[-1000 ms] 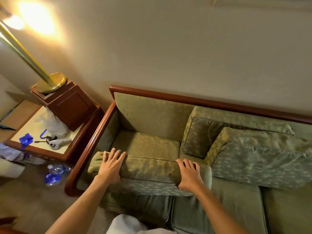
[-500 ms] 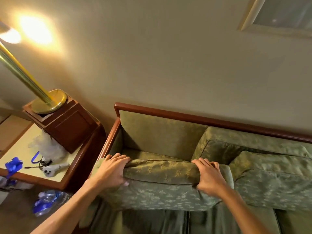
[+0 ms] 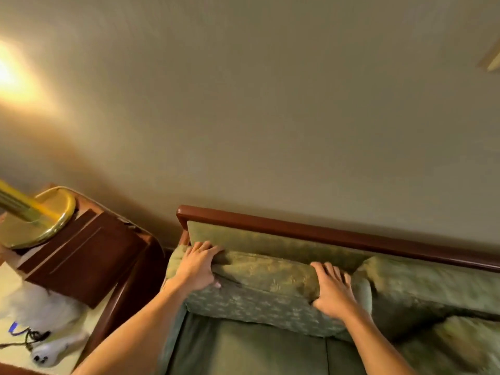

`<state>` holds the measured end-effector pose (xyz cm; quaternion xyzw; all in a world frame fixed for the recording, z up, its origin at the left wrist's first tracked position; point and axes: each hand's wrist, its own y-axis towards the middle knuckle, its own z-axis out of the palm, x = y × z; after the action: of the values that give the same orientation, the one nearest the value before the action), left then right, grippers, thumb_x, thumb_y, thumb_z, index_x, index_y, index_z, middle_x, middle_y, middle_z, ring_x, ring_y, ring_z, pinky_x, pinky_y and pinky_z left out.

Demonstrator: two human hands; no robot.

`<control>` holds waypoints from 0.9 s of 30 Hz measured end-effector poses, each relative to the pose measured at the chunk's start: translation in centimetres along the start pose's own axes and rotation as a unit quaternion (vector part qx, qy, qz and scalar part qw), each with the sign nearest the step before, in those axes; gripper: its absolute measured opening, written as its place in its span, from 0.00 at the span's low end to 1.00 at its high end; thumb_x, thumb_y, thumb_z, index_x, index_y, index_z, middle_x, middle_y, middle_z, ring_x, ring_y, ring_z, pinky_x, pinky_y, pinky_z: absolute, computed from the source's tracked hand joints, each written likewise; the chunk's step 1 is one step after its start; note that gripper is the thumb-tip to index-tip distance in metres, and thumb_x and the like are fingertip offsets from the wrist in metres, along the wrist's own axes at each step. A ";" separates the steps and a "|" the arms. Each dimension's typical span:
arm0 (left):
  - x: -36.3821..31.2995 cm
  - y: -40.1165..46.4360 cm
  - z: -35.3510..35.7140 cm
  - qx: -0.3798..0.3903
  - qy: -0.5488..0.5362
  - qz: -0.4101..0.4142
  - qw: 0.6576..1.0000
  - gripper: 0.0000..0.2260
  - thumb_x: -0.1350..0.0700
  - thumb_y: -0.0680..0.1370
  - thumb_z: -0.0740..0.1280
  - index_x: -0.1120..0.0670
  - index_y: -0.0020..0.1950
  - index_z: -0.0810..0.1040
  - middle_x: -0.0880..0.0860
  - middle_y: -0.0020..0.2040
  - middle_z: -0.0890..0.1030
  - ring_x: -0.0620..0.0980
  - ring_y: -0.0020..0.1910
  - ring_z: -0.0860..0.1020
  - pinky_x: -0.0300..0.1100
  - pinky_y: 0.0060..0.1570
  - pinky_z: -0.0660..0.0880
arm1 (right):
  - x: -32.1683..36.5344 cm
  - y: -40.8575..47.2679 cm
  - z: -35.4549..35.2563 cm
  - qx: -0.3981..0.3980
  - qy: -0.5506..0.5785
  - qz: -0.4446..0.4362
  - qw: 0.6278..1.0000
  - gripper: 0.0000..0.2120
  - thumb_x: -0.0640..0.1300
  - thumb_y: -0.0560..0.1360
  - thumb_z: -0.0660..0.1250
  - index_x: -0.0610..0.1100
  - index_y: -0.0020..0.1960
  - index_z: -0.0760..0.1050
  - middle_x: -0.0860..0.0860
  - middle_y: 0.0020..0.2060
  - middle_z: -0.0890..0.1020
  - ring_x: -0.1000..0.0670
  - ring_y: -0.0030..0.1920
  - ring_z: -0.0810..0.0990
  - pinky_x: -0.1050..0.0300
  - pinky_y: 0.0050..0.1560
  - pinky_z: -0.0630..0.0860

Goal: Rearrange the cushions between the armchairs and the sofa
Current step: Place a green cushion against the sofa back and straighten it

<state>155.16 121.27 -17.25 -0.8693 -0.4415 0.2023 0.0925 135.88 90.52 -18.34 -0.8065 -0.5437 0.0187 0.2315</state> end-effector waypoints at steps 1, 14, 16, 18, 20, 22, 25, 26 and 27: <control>0.1 1.7 0.6 -0.005 -0.012 0.002 1.000 0.46 0.38 0.62 0.80 0.44 0.77 0.64 0.47 0.68 0.70 0.54 0.70 0.65 0.48 0.70 0.61 | -0.7 1.2 0.8 -0.003 -0.014 0.018 1.000 0.47 0.55 0.67 0.74 0.53 0.78 0.51 0.51 0.70 0.64 0.44 0.73 0.61 0.43 0.75 0.55; 1.1 9.0 1.2 -0.009 -0.023 0.015 1.000 0.47 0.39 0.60 0.81 0.45 0.75 0.66 0.46 0.64 0.70 0.52 0.65 0.66 0.49 0.66 0.62 | -2.8 8.2 0.7 0.034 -0.016 0.054 0.998 0.50 0.59 0.59 0.82 0.53 0.70 0.55 0.50 0.65 0.63 0.44 0.68 0.61 0.42 0.70 0.58; 0.7 8.7 0.9 -0.004 -0.018 0.018 1.000 0.47 0.39 0.60 0.81 0.45 0.75 0.65 0.47 0.64 0.70 0.52 0.66 0.65 0.49 0.67 0.61 | -2.4 7.9 0.3 0.043 -0.012 0.054 0.998 0.51 0.59 0.58 0.82 0.52 0.71 0.55 0.49 0.65 0.63 0.43 0.69 0.61 0.41 0.70 0.58; 0.3 8.2 0.3 0.015 -0.013 0.013 1.000 0.48 0.40 0.61 0.81 0.45 0.76 0.63 0.47 0.65 0.69 0.53 0.68 0.65 0.49 0.68 0.60 | -2.1 7.7 -0.6 0.078 -0.018 0.064 0.995 0.54 0.58 0.59 0.82 0.52 0.73 0.53 0.47 0.68 0.62 0.42 0.71 0.60 0.41 0.71 0.57; -0.3 7.2 -0.4 0.026 0.008 -0.001 1.000 0.50 0.42 0.62 0.81 0.46 0.78 0.58 0.51 0.69 0.67 0.56 0.71 0.63 0.51 0.72 0.58 | -1.0 7.3 -1.7 0.120 -0.045 0.090 0.988 0.57 0.56 0.60 0.82 0.50 0.77 0.49 0.44 0.73 0.59 0.40 0.75 0.56 0.39 0.74 0.54; -2.1 5.5 -0.3 0.005 0.048 0.006 0.999 0.55 0.46 0.64 0.80 0.47 0.81 0.48 0.57 0.77 0.58 0.61 0.77 0.54 0.55 0.77 0.49 | 1.4 6.1 -2.2 0.100 -0.080 0.114 0.985 0.55 0.52 0.66 0.79 0.46 0.78 0.45 0.40 0.76 0.54 0.37 0.77 0.53 0.38 0.76 0.52; -5.8 1.6 1.4 -0.036 0.073 0.043 0.996 0.54 0.48 0.71 0.75 0.45 0.80 0.35 0.57 0.81 0.36 0.61 0.79 0.34 0.60 0.76 0.33 | 7.0 2.8 -0.2 -0.006 -0.024 0.076 0.997 0.52 0.44 0.73 0.72 0.46 0.80 0.36 0.39 0.79 0.39 0.35 0.79 0.40 0.36 0.77 0.45; -6.0 0.3 2.2 -0.030 0.074 0.044 0.996 0.52 0.45 0.73 0.73 0.42 0.80 0.33 0.56 0.79 0.31 0.62 0.77 0.31 0.62 0.74 0.31 | 8.6 1.7 0.9 -0.032 -0.006 0.038 0.999 0.52 0.42 0.73 0.70 0.48 0.80 0.33 0.41 0.79 0.34 0.37 0.79 0.36 0.35 0.76 0.42; -5.7 -0.6 2.8 -0.020 0.067 0.035 0.997 0.49 0.42 0.76 0.70 0.39 0.78 0.32 0.53 0.78 0.29 0.62 0.76 0.29 0.65 0.73 0.31 | 9.3 0.8 1.7 -0.042 -0.015 0.005 0.999 0.52 0.40 0.74 0.69 0.51 0.79 0.31 0.44 0.78 0.32 0.40 0.78 0.33 0.33 0.76 0.40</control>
<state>150.44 116.99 -18.03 -0.8976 -0.4073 0.1375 0.0974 139.89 99.14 -18.08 -0.8179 -0.5435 0.0090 0.1887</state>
